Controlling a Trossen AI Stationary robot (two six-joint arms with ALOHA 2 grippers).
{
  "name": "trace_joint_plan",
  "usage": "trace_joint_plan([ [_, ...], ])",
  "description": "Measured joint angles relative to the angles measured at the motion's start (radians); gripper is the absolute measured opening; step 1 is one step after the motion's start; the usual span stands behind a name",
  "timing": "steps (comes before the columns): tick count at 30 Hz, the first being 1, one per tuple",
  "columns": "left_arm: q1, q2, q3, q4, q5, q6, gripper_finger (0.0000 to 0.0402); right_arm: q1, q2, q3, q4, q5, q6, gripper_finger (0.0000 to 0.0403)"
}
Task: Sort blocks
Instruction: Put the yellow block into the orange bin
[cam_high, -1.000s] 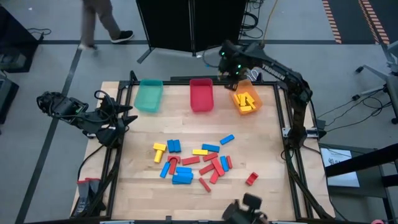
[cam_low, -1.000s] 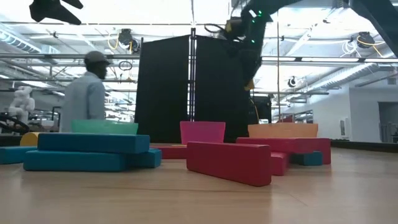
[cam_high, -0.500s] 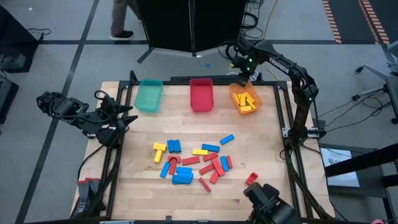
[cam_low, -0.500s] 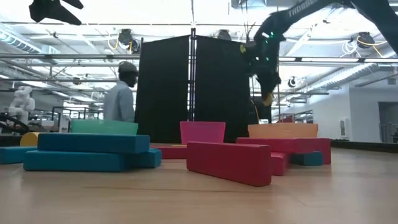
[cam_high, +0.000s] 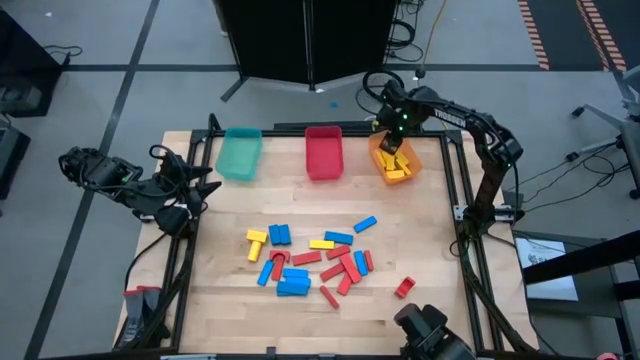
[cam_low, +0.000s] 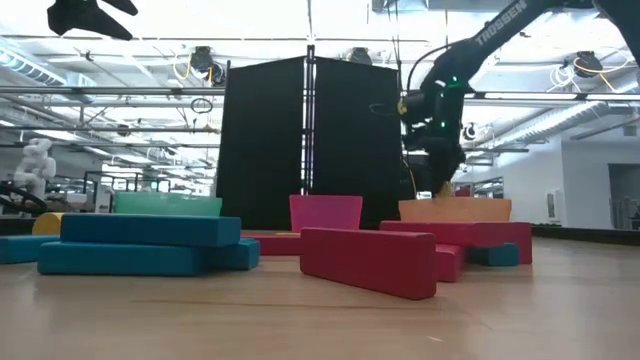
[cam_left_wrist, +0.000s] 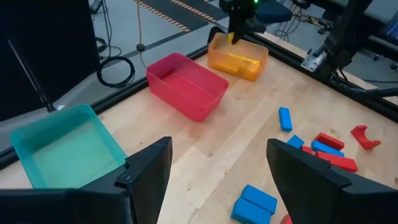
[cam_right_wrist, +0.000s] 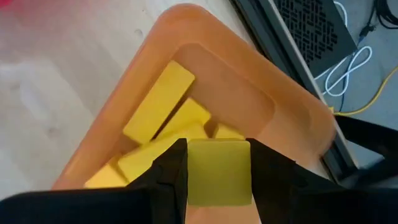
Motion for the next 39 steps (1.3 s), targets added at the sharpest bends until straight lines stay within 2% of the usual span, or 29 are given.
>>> trace_joint_plan([
  [5,0.0,0.0,0.0,0.0,-0.001,0.0,0.0267,0.0,0.002,-0.057,0.135,0.003,0.064,0.0117],
  [10,0.0,0.0,0.0,0.001,-0.004,-0.001,0.0267,0.0,0.002,-0.057,0.161,0.015,0.078,0.0119],
  [16,0.0,0.002,0.0,0.004,-0.004,-0.025,0.0267,0.001,0.002,-0.057,0.148,0.038,0.102,0.0191],
  [20,0.0,0.004,0.0,0.003,-0.003,-0.026,0.0267,0.001,0.002,-0.057,0.123,0.028,0.1,0.0216],
  [23,0.0,0.004,0.0,0.003,-0.003,-0.026,0.0267,0.007,0.002,-0.045,0.074,-0.065,0.085,0.0222],
  [27,0.0,0.004,0.0,0.003,-0.003,-0.025,0.0267,0.031,-0.015,0.01,0.026,-0.328,0.082,0.0224],
  [32,0.0,0.004,0.0,-0.001,-0.003,-0.018,0.0267,0.122,-0.074,0.079,0.023,-0.602,0.173,0.0225],
  [36,0.0,0.004,0.0,-0.004,-0.003,-0.017,0.0267,0.308,-0.121,0.09,0.038,-0.619,0.208,0.0226],
  [39,0.0,0.004,0.0,-0.004,-0.003,-0.017,0.0267,0.486,-0.12,0.089,0.073,-0.547,0.207,0.0226],
])
